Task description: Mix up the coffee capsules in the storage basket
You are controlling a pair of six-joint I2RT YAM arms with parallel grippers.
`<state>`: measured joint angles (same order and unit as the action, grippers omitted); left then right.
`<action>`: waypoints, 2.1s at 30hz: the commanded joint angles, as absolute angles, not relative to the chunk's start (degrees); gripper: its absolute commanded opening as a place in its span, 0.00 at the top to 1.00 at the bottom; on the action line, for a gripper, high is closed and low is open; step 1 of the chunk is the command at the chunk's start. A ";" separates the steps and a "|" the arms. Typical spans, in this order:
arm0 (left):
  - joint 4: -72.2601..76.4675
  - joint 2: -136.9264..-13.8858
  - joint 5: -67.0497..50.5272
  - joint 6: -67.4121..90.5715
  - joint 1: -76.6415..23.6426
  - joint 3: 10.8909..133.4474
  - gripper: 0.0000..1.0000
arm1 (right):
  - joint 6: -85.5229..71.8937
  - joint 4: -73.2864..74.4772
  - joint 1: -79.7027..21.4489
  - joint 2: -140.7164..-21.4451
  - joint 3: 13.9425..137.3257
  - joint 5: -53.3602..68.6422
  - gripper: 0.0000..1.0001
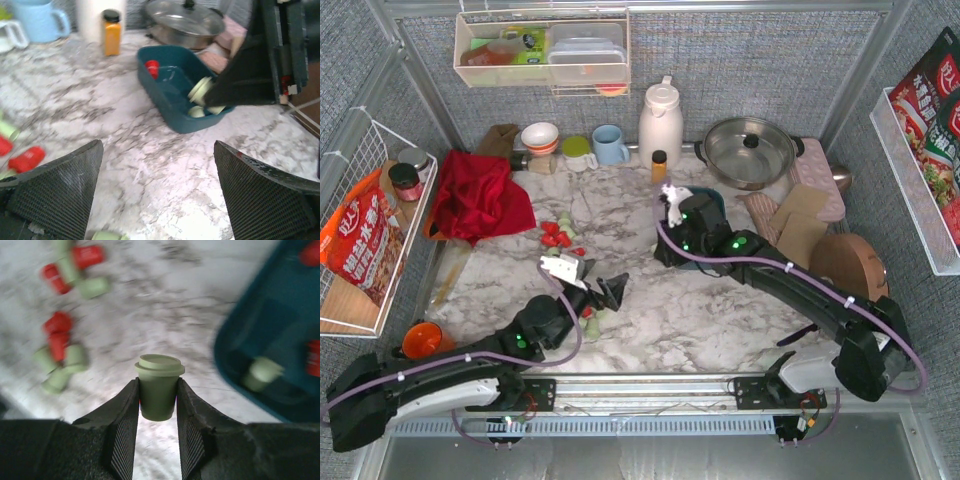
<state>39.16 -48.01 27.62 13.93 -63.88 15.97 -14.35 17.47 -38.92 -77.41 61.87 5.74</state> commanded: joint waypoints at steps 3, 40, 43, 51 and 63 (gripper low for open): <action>14.20 -42.87 44.74 32.35 -63.81 18.05 0.01 | -15.58 7.06 -31.77 -78.43 57.63 -11.90 0.84; -17.98 -49.68 37.28 64.67 -62.69 16.64 0.19 | -17.39 8.50 -23.06 -86.10 59.40 -3.38 0.31; -16.88 -50.03 36.20 63.66 -62.28 16.63 0.19 | -17.57 8.61 -23.03 -86.31 59.50 -2.80 0.31; -15.82 -53.33 33.69 61.07 -61.38 17.72 0.21 | -17.57 8.70 -23.08 -86.50 59.50 -2.31 0.31; -17.61 -57.94 33.85 60.79 -60.77 19.74 0.27 | -17.58 8.72 -23.06 -87.15 59.67 -1.54 0.31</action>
